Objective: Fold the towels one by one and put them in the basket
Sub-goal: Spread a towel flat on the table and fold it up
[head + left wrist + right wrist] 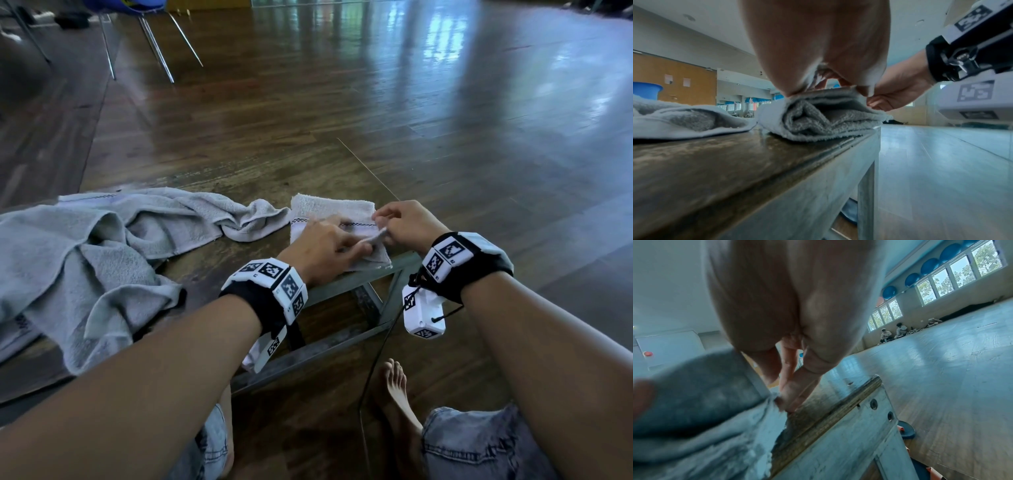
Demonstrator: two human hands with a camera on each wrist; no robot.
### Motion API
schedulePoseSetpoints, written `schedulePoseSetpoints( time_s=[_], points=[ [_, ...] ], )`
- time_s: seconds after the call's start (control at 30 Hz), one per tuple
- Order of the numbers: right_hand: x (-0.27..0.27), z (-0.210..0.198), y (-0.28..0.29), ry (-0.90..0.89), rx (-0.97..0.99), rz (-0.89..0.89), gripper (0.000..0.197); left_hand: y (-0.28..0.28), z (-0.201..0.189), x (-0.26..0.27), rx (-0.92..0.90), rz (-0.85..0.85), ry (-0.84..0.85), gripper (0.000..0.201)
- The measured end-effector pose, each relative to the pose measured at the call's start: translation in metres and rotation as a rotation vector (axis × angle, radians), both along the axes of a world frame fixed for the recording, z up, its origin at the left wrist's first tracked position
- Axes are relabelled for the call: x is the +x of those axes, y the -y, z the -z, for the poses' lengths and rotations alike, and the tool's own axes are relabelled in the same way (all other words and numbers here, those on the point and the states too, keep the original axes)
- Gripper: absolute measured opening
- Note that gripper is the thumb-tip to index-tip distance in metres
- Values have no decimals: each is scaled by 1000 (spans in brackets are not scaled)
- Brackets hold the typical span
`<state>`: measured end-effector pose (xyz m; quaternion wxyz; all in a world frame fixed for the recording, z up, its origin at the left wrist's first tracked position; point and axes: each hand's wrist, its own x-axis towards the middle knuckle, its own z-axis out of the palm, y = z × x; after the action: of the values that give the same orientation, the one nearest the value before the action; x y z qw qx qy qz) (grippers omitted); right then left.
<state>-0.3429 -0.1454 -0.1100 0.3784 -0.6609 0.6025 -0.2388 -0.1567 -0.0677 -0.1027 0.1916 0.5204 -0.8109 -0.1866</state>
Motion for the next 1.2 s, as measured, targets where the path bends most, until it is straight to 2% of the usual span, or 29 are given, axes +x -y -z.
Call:
schedulePoseSetpoints(
  time_s=[0.1,0.17,0.23,0.27,0.33,0.37,0.47,0.57,0.77,0.97,1.2],
  points=[
    [-1,1,0,0,22,-40,23,-1,8,-4,63,30,192,39],
    [-2,1,-2,-19,11,-77,36,1,8,-2,128,45,197,42],
    [1,0,-4,-158,-48,-136,47,6,4,3,162,21,35,45],
    [5,0,-5,-273,-93,-159,50,10,3,6,118,-26,-10,44],
    [16,0,-9,-475,-189,-157,55,19,6,13,-9,-172,83,41],
    [22,-1,-12,-515,-244,-151,60,21,11,18,-17,-235,165,43],
    [42,1,-21,-523,-376,-253,58,23,23,26,94,-263,261,53],
    [53,19,-30,-561,-297,-362,52,23,28,33,74,-280,242,54],
    [52,35,-27,-539,-247,-328,61,29,32,39,260,-326,371,75],
    [52,33,-22,-561,-161,-262,69,34,35,41,282,-344,385,83],
    [52,28,-15,-611,-119,-177,82,36,38,62,358,-463,409,95]
  ],
)
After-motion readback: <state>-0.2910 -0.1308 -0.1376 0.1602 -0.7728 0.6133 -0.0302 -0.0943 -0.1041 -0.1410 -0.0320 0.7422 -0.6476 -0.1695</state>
